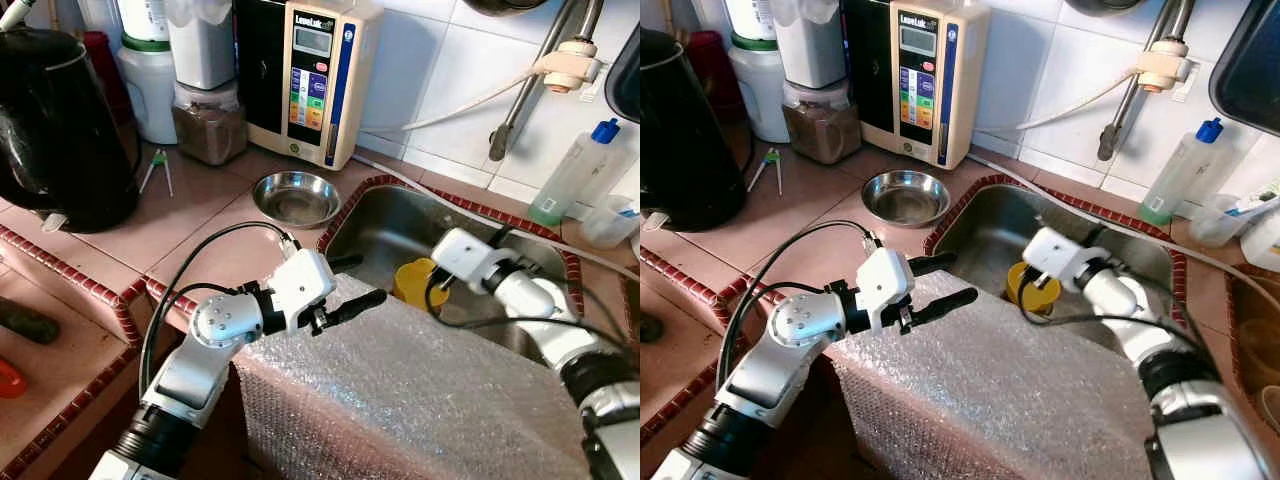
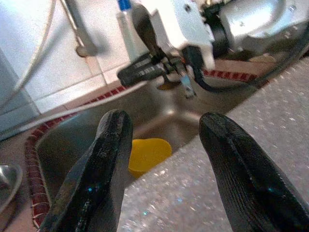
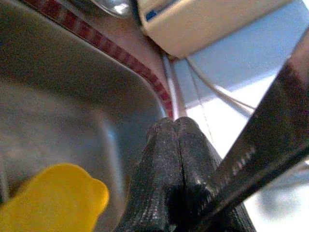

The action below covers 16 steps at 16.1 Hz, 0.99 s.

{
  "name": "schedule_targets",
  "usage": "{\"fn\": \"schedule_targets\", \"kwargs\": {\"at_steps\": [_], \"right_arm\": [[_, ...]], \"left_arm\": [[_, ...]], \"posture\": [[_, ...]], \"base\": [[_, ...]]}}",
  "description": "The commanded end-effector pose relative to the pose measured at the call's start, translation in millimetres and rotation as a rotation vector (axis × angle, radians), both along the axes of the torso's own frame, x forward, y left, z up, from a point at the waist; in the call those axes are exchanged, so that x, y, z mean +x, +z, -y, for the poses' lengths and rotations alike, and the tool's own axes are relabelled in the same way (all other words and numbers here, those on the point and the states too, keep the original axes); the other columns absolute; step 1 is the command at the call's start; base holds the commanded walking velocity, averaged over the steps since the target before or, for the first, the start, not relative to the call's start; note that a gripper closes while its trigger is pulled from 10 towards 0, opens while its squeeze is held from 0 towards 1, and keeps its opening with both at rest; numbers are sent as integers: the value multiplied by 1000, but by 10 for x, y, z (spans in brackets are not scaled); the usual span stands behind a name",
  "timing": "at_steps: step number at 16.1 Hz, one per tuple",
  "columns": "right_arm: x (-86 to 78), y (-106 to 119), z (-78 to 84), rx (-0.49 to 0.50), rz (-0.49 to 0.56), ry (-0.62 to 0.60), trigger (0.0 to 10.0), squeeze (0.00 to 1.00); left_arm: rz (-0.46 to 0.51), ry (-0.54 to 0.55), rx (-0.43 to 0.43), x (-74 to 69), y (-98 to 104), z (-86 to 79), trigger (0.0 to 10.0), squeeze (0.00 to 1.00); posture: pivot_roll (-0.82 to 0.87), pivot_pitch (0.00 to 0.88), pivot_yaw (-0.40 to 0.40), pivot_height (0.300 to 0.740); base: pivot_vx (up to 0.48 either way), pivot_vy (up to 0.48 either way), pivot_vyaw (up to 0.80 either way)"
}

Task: Kitchen organization

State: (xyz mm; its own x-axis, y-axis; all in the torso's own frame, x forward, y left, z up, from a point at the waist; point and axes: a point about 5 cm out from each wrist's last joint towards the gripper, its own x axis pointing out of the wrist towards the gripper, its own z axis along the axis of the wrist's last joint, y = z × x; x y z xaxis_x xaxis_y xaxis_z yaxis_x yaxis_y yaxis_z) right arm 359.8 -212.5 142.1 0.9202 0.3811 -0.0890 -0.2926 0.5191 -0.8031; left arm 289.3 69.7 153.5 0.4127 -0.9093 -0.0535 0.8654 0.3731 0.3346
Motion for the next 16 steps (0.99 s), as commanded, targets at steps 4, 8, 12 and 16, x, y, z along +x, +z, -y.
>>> {"fn": "schedule_targets", "kwargs": {"at_steps": [4,8,12,16], "right_arm": [[9,-74,132,48,-8,-109,0,0],[-29,-236,160,78,-49,-177,0,0],[-45,-289,199,114,-56,-233,10000,494],[-20,-254,209,56,-47,-228,10000,1000]], "left_arm": [[-6,-34,25,-51,18,20,10000,1000],[-12,-42,51,-60,2,22,10000,1000],[-18,-37,73,-63,-23,2,10000,1000],[-18,-35,73,-67,-25,21,10000,1000]], "posture": [[205,0,-63,740],[207,0,-47,740],[212,0,-44,740],[210,0,-46,740]], "base": [[0,0,0],[0,0,0],[0,0,0],[0,0,0]]}}
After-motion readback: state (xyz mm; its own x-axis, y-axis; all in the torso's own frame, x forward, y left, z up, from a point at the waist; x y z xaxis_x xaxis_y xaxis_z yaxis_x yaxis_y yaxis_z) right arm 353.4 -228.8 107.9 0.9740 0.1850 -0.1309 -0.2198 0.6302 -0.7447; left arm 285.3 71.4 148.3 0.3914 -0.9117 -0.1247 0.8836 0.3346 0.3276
